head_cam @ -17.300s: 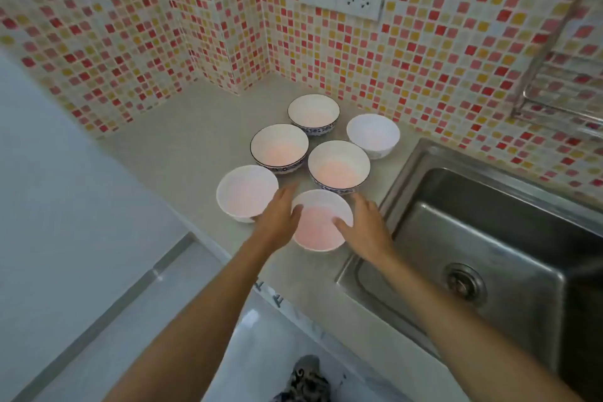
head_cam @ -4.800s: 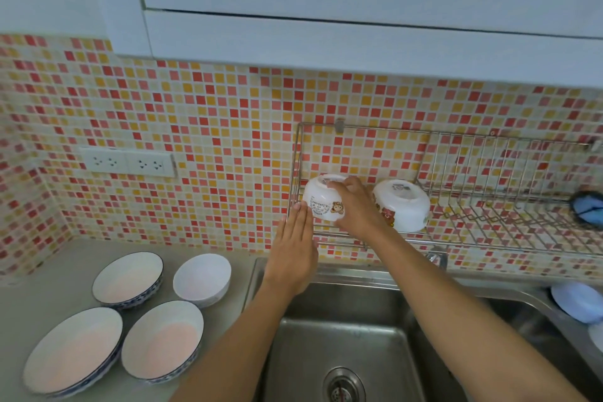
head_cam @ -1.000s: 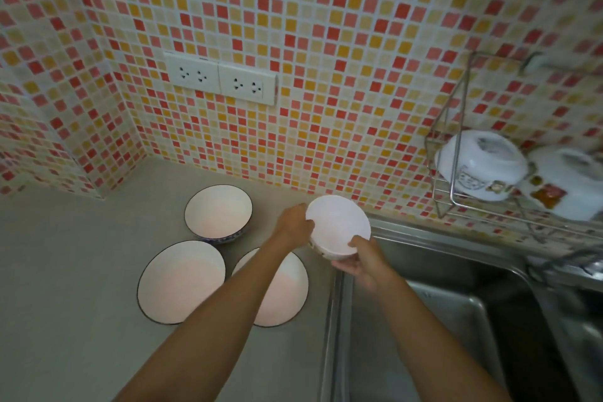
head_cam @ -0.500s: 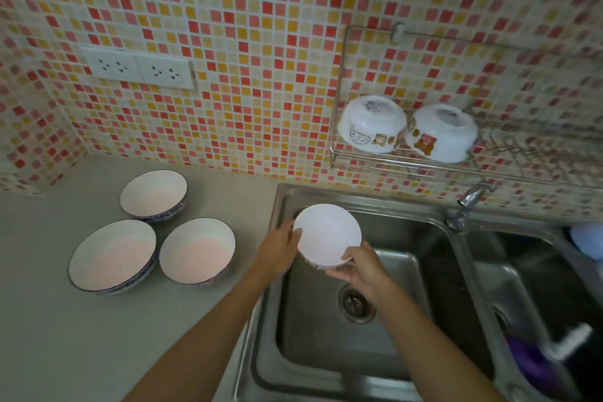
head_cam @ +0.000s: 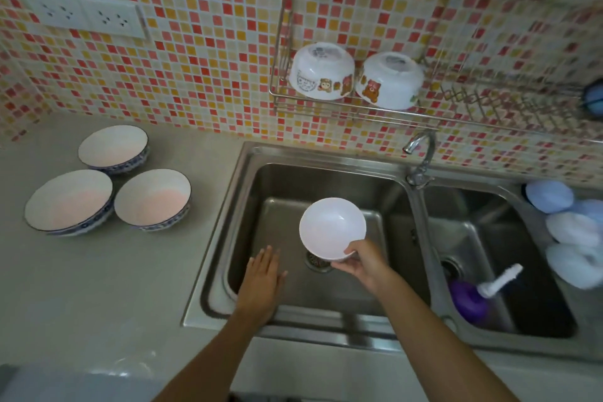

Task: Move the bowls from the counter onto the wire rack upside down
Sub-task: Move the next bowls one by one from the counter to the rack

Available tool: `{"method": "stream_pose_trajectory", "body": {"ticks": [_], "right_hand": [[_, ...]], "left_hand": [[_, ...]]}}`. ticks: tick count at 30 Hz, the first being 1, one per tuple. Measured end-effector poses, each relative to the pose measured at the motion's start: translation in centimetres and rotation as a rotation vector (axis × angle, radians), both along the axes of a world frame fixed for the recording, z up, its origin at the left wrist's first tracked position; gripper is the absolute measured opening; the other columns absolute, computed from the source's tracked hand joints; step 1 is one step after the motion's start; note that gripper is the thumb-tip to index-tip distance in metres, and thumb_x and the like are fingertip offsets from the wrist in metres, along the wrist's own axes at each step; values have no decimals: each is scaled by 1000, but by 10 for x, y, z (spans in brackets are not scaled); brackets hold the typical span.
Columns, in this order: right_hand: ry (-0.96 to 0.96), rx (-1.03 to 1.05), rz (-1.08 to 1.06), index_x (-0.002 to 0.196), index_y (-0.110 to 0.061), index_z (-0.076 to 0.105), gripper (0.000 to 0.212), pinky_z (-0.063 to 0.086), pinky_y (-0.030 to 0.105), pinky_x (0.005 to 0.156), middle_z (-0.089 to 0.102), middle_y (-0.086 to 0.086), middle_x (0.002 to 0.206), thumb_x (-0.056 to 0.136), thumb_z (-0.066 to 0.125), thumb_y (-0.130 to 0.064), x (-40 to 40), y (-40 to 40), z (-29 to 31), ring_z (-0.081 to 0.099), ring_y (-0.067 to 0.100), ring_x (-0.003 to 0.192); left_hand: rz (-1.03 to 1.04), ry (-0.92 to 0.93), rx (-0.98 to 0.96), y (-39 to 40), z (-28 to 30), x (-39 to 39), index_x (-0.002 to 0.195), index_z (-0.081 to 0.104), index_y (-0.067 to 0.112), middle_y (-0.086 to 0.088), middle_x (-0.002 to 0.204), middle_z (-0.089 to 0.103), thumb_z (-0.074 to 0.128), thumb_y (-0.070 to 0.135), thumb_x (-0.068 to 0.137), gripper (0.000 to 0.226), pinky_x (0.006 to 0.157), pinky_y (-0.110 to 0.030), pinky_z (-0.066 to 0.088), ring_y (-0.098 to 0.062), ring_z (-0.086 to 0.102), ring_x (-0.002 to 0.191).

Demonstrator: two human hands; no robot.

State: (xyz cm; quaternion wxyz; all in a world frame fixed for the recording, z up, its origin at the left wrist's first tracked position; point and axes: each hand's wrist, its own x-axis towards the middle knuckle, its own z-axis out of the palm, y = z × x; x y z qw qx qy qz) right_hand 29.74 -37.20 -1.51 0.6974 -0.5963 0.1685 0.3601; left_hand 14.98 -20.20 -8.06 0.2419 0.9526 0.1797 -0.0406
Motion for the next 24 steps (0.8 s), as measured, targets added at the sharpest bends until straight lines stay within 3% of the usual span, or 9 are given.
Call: {"method": "stream_pose_trajectory", "body": {"ticks": [2, 5, 10, 17, 22, 24], "right_hand": [[12, -31, -28, 129, -5, 47, 61, 60, 42, 65, 47, 20, 135, 68, 50, 4, -1, -10, -9, 51, 44, 119], [-12, -121, -51, 128, -5, 49, 70, 59, 43, 65, 49, 19, 135, 59, 56, 0, 0, -20, -22, 52, 43, 116], [-119, -249, -21, 127, -8, 46, 56, 57, 36, 56, 49, 13, 128, 75, 54, 11, 0, -29, -25, 50, 38, 117], [-233, -433, 81, 129, -13, 47, 68, 58, 34, 58, 52, 8, 125, 69, 74, 5, -6, -30, -36, 51, 28, 109], [-306, -616, 140, 131, -12, 50, 78, 58, 48, 82, 57, 10, 125, 62, 85, -6, -6, -29, -47, 54, 33, 112], [-335, -650, 150, 129, -12, 50, 80, 58, 51, 83, 58, 11, 127, 58, 88, -9, -6, -29, -50, 54, 34, 114]], "left_hand": [[11, 40, 33, -2, -15, -9, 149, 18, 13, -10, 158, 15, -32, 69, 67, 111, 115, -32, -7, -23, 8, 147], [56, 56, 30, -1, -15, -12, 148, 22, 11, -10, 157, 20, -14, 59, 78, 92, 117, -33, -4, -22, 11, 146], [55, 9, 65, -2, -15, -13, 142, 37, 6, -11, 150, 35, 4, 51, 87, 78, 116, -32, 5, -23, 24, 143], [55, -18, 39, -3, -19, -13, 147, 27, 11, -7, 156, 24, 3, 55, 84, 80, 116, -31, -1, -21, 13, 146], [35, 16, 45, -1, -21, -13, 150, 13, 13, -5, 159, 11, -4, 56, 82, 83, 118, -33, -4, -19, 1, 147], [41, 11, 44, -1, -23, -13, 150, 14, 13, -6, 159, 11, -3, 56, 82, 83, 118, -34, -3, -20, 1, 147]]}}
